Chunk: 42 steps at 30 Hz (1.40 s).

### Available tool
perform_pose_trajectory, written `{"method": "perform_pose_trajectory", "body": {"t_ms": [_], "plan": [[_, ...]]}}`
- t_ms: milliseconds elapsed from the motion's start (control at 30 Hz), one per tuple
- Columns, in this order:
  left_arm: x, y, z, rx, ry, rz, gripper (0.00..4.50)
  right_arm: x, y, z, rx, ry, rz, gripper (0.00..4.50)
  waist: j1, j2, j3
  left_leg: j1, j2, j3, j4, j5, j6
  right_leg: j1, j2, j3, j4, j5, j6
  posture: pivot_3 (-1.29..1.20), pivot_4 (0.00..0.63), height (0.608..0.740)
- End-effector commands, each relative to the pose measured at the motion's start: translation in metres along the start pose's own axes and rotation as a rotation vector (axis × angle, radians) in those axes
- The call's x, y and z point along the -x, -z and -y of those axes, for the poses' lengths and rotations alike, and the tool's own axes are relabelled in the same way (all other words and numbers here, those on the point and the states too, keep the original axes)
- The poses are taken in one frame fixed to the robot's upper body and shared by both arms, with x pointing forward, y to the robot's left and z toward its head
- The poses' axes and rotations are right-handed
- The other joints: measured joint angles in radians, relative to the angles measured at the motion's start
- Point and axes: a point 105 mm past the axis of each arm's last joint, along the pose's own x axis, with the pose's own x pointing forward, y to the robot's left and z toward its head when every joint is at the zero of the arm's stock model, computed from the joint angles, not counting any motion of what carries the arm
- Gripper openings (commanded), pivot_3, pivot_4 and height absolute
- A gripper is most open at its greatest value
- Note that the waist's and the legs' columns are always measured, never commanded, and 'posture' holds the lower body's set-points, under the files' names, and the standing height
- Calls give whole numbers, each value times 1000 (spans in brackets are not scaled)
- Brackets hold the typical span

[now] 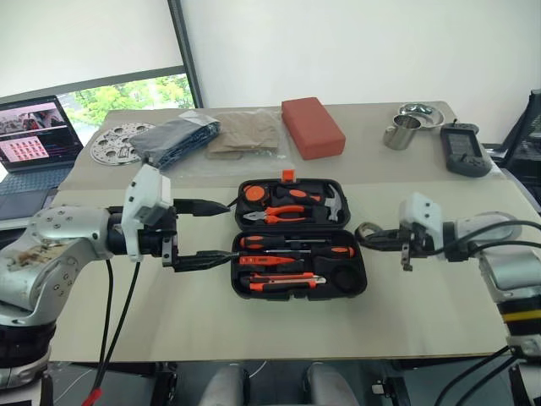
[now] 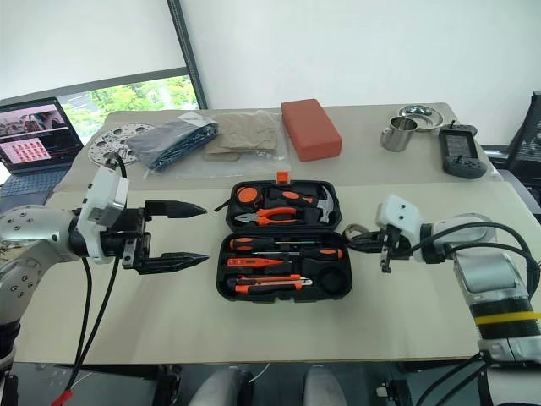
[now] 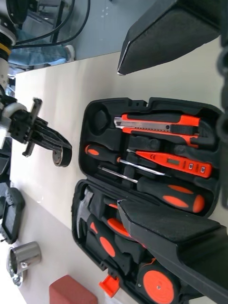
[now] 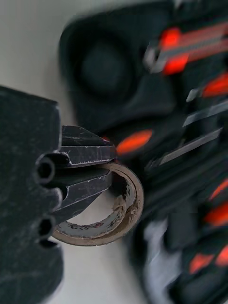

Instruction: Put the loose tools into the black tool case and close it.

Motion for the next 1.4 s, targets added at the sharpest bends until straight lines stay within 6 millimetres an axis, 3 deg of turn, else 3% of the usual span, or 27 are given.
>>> {"method": "perform_pose_trajectory", "body": {"t_ms": [33, 300, 333, 600, 700, 833, 967, 1033, 1133, 1400], "plan": [[-1, -7, -1, -49, 14, -3, 4500, -12, -15, -28, 37, -98, 10, 41, 0, 0, 0, 0, 0, -1, 0, 0, 0, 0, 0, 0, 0, 0, 1, 0, 150, 707], [-3, -7, -3, -53, 35, -13, 4500, -18, -7, -43, 48, -132, -34, 41, -6, -1, 1, 0, 0, -6, 0, 0, 0, 0, 0, 1, 0, -2, 3, 0, 150, 707], [-3, -7, -3, -52, 37, -14, 4500, -18, -9, -43, 47, -133, -30, 791, -7, -1, 1, 0, 0, -6, 0, 0, 0, -1, 1, 1, 0, -2, 3, 0, 150, 707], [-2, -3, -1, -42, 46, -19, 4500, -5, -23, -33, 17, -99, 31, 3354, -4, -1, 1, 0, 0, -7, 0, 0, 0, 0, 0, 1, 0, -2, 3, 0, 150, 707], [0, 2, -5, -37, 29, -31, 4500, 2, -30, -10, -19, 2, 88, 4401, -7, -2, 1, 0, 0, -7, 0, 0, 0, 0, 0, 1, 0, -2, 3, 0, 150, 707], [3, 25, -29, -17, -102, -43, 4500, 6, -21, 40, -114, 245, 138, 4455, -7, -2, 1, 1, 0, -7, 0, 0, 0, 0, 2, 1, 1, -1, 2, 0, 150, 707], [2, 53, -62, -49, -292, -134, 4500, 5, -10, 74, -259, 373, 171, 4455, -4, -1, 1, 1, -1, -6, 0, 0, 0, -1, 2, 1, 1, 3, -5, 0, 150, 707], [-8, 55, -77, 33, -354, -47, 4500, 1, -5, 88, -379, 408, 197, 4455, -4, -1, 1, 0, -1, -6, 1, 0, 0, -3, 2, 1, 1, 4, -7, 0, 150, 707], [-15, 61, -91, 112, -397, 0, 4500, -2, 2, 98, -504, 431, 206, 4455, -2, -1, 1, -5, -1, -7, 2, 0, 0, -6, 2, 0, 2, 4, -7, 0, 150, 707], [-22, 89, -130, 594, -409, 92, 4500, -13, 3, 122, -917, 388, 308, 4455, -10, 0, 0, -14, -2, -4, 2, 1, 1, -15, 4, -5, 5, 6, -10, 0, 150, 707]]}}
